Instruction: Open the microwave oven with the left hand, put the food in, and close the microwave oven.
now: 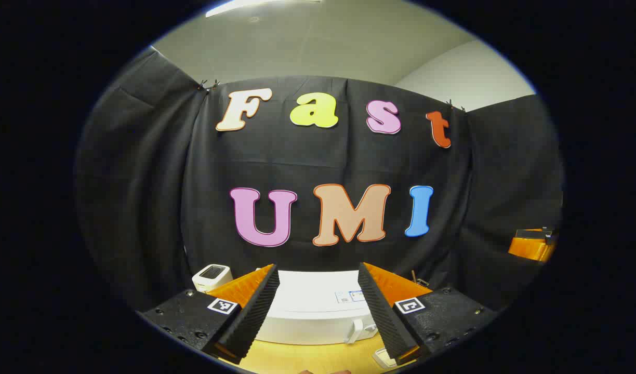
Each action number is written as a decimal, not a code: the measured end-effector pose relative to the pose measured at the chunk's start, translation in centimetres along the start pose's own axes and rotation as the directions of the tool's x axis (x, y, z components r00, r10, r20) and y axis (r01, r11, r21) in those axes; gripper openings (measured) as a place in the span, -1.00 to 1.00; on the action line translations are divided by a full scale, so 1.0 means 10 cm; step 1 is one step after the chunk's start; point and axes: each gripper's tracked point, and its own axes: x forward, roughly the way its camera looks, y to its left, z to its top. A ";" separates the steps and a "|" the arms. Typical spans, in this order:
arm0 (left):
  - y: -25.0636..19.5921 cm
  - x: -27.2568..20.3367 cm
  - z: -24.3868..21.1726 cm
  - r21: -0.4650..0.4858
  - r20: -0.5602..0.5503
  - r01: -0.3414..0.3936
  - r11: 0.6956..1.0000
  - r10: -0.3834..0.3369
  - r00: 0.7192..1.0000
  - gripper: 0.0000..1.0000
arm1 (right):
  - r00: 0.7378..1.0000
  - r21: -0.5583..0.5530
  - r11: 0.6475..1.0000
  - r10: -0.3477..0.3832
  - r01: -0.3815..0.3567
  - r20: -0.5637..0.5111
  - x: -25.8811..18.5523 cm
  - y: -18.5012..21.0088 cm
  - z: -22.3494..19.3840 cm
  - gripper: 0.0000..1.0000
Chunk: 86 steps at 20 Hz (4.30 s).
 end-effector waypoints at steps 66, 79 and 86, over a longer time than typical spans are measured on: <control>-0.66 0.70 -4.00 0.052 -0.315 0.078 0.996 -0.057 0.947 0.90 | 0.992 0.003 0.992 -0.125 0.125 -0.029 0.05 -0.92 -1.36 0.83; -0.85 1.14 -3.99 -0.010 -0.314 0.061 0.998 -0.061 0.947 0.55 | 0.990 -0.003 0.995 -0.095 0.096 -0.106 0.11 -0.91 -1.64 0.83; -0.98 1.17 -4.11 -0.010 -0.356 0.080 0.997 -0.079 0.931 -0.34 | 0.989 0.019 0.995 -0.096 0.099 -0.116 0.10 -0.99 -1.71 0.83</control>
